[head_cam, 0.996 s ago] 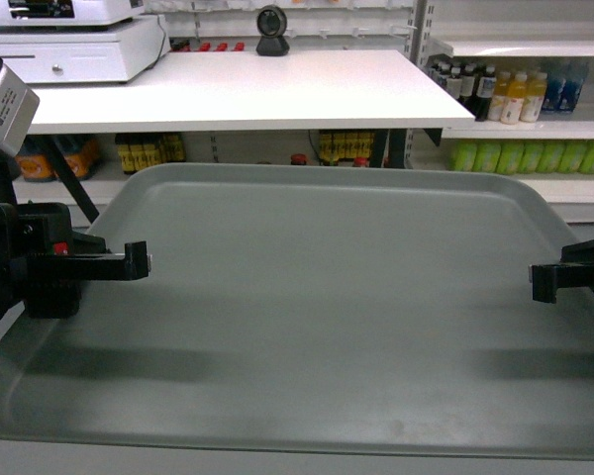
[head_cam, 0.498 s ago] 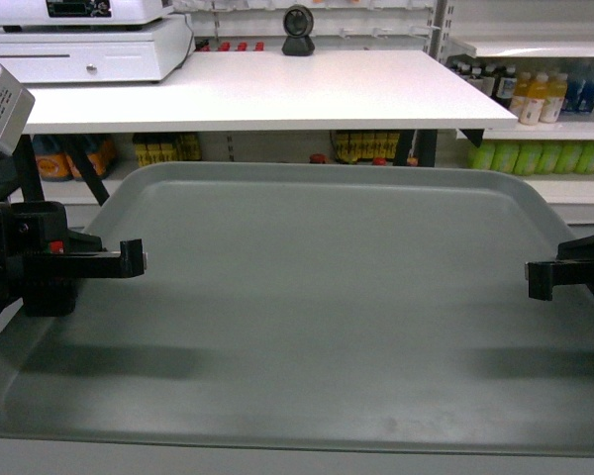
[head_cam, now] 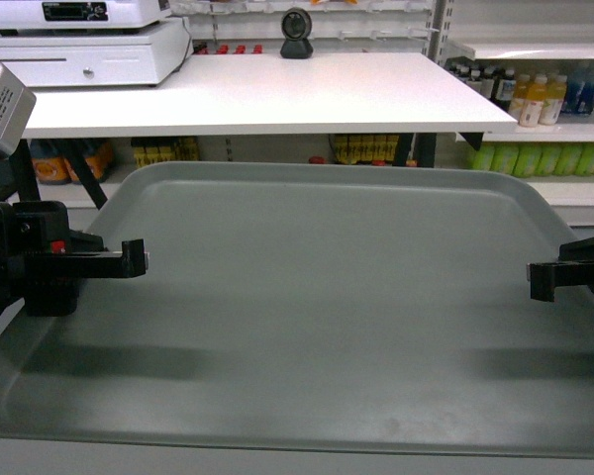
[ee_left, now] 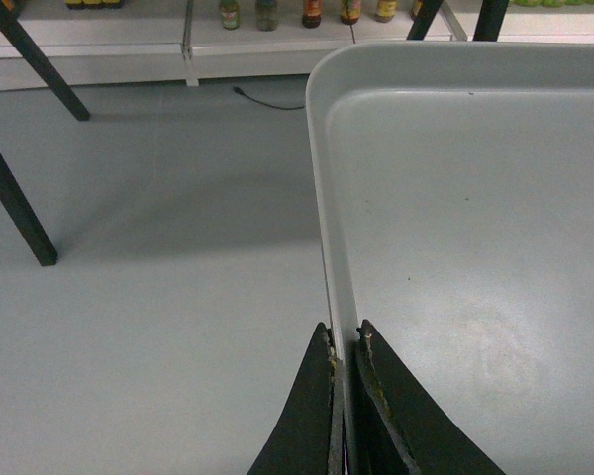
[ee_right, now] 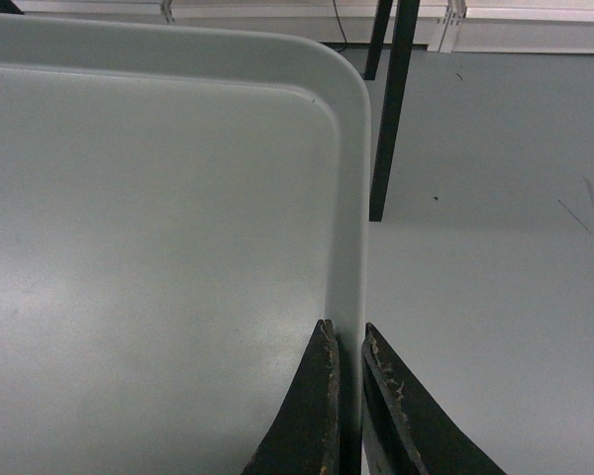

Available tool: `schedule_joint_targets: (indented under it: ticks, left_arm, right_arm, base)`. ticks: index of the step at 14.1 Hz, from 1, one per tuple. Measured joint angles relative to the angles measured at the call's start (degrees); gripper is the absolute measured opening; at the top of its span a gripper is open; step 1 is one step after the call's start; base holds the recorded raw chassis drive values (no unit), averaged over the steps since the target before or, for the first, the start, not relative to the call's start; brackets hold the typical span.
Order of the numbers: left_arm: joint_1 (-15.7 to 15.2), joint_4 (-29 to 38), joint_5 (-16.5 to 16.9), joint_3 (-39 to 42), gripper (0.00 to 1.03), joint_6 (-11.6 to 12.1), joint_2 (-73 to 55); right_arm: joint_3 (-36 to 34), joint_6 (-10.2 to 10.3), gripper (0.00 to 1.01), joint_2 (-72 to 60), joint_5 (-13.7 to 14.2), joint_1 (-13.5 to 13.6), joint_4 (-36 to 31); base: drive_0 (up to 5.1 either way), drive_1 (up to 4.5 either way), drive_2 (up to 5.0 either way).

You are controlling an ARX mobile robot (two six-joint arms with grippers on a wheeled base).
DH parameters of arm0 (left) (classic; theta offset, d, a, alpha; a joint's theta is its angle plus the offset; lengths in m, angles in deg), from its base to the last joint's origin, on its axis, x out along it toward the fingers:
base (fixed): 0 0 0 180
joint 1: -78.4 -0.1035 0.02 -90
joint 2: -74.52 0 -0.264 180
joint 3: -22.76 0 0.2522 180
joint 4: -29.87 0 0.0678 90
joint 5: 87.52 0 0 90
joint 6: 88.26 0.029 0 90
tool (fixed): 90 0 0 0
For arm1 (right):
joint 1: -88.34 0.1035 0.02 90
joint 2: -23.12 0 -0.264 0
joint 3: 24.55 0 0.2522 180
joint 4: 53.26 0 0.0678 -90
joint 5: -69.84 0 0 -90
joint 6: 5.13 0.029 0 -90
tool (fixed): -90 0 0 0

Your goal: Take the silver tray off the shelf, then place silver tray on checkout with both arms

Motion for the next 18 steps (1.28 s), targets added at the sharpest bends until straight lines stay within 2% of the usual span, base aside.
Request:
schedule_joint_targets:
  ticks: [2, 18]
  left_arm:
    - [0.0, 0.0, 0.0, 0.0, 0.03, 0.0, 0.0]
    - [0.0, 0.2, 0.0, 0.0, 0.03, 0.0, 0.0]
  right_arm:
    - [0.0, 0.0, 0.03, 0.0, 0.0, 0.0, 0.1]
    - [0.0, 0.0, 0.03, 0.0, 0.0, 0.0, -0.1]
  base:
    - [-4.9, 2.50, 2.5]
    - [0.0, 4.32, -4.3]
